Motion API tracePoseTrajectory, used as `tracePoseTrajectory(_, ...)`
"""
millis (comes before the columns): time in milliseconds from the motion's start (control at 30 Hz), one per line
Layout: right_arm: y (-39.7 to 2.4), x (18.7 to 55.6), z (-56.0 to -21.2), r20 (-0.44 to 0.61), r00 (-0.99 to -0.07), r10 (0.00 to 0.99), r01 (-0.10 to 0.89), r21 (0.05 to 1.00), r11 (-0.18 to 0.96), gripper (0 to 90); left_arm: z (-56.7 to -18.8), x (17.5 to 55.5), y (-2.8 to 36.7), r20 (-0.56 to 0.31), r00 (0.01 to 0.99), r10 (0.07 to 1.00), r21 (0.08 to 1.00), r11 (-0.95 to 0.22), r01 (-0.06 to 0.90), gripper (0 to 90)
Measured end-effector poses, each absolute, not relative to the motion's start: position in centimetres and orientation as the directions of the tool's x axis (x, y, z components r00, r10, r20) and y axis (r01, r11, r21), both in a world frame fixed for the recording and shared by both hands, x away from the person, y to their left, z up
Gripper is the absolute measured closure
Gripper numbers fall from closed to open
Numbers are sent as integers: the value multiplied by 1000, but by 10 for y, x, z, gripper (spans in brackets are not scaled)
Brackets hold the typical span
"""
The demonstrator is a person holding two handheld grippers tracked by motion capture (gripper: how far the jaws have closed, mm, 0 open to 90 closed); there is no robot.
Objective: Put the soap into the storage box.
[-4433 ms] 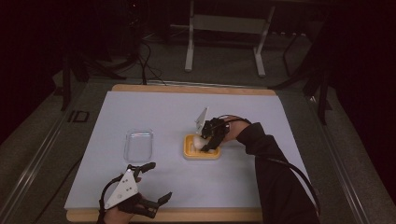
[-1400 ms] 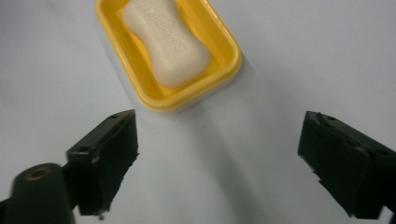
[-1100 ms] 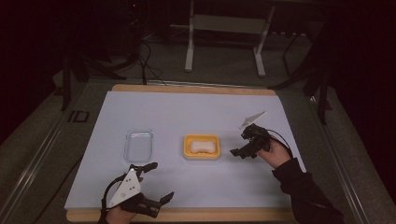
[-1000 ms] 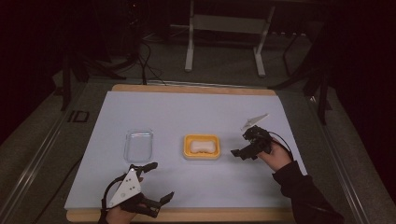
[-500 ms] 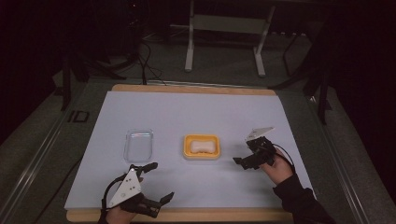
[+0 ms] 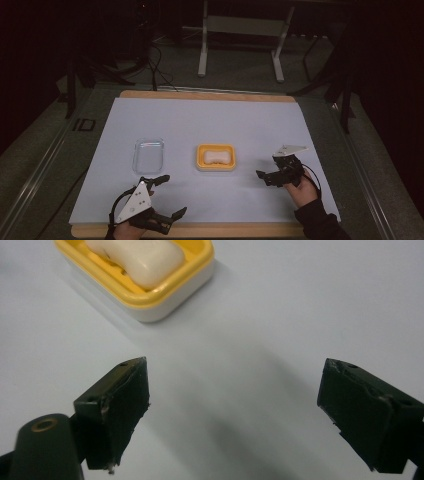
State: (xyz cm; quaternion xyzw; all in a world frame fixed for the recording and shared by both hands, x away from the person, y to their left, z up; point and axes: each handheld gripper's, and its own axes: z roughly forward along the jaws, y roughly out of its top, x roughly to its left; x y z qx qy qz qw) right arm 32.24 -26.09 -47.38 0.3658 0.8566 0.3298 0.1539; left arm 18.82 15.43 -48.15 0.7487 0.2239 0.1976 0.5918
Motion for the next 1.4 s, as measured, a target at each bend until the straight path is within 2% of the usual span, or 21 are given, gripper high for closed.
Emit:
tracePoseTrajectory(733, -264, 313, -481, -19, -655, 756, 529, 702, 476, 132, -482, 187, 155, 29, 821, 571, 974, -201, 106, 8)
tracePoseTrajectory(1400, -262, 316, -485, -12, -667, 745, 531, 694, 486, 132, -482, 188, 155, 27, 819, 573, 973, -205, 110, 8)
